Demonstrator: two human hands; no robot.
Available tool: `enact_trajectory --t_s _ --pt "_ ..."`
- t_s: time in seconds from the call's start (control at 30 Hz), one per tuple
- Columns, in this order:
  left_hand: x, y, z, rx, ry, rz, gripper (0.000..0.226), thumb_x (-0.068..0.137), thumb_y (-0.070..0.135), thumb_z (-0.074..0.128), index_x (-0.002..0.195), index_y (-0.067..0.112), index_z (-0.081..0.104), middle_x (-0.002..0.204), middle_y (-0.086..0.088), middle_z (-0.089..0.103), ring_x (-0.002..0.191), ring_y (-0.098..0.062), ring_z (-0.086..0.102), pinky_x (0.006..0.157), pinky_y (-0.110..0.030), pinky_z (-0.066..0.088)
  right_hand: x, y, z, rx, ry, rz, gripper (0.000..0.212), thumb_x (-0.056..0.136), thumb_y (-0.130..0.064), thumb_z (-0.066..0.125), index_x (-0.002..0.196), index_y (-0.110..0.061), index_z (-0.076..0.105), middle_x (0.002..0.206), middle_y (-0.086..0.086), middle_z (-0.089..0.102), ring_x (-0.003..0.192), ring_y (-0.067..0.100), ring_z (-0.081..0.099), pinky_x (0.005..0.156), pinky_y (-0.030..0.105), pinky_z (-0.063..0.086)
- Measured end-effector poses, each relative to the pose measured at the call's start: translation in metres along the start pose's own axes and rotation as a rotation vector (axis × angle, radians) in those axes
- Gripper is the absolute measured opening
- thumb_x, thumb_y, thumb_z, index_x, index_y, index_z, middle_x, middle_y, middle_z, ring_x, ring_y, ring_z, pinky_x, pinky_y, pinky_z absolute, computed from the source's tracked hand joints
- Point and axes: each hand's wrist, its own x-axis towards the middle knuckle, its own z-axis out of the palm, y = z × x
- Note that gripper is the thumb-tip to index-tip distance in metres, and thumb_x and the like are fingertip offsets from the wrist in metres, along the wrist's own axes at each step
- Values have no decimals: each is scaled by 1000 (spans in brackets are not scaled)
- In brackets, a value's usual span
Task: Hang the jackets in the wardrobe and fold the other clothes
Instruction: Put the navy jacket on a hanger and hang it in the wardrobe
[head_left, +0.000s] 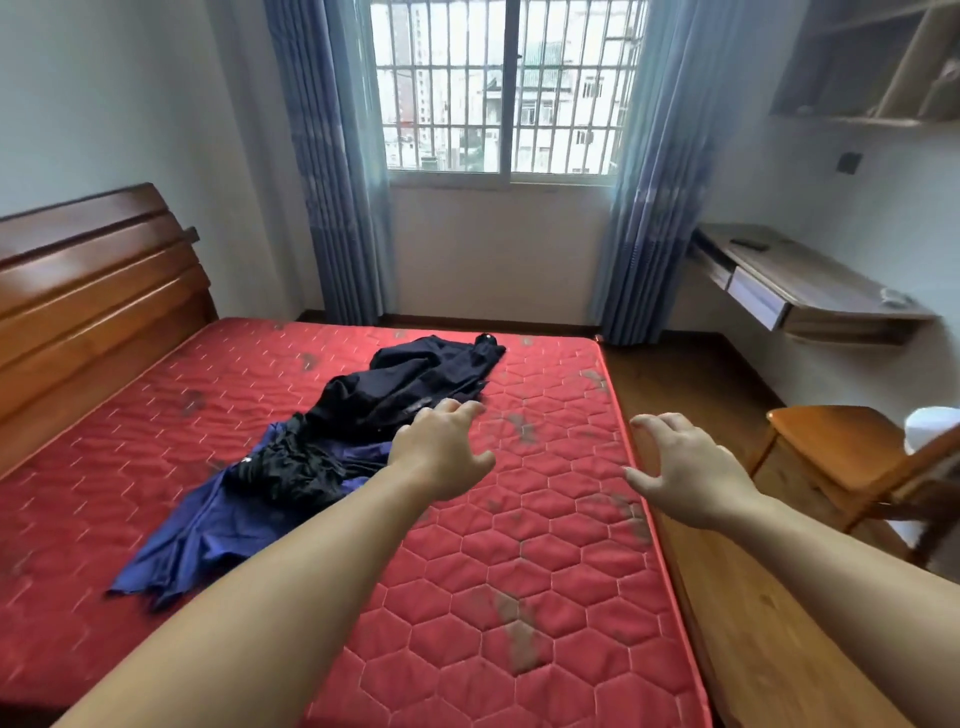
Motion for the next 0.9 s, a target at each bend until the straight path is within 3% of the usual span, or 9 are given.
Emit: enact_trajectory --t_s 0.23,0.6,0.9 --pt "-12 103 19 29 6 9 62 85 50 57 142 36 38 144 6 41 128 -21 43 97 -40 46 -19 89 -32 20 45 -29 69 85 -52 61 145 -30 35 148 0 39 130 22 45 102 45 45" --pt "54 323 82 92 12 -82 62 85 49 57 143 35 37 144 5 42 128 -21 44 96 -40 47 29 307 -71 71 38 -89 62 85 -54 59 140 -31 38 146 1 42 128 23 47 100 44 47" --pt "133 375 123 83 -10 -245 62 85 46 54 143 35 36 146 4 41 129 -22 43 98 -39 45 128 394 -69 16 -32 -178 66 85 -54 59 142 -32 35 146 0 40 129 22 45 101 41 45"
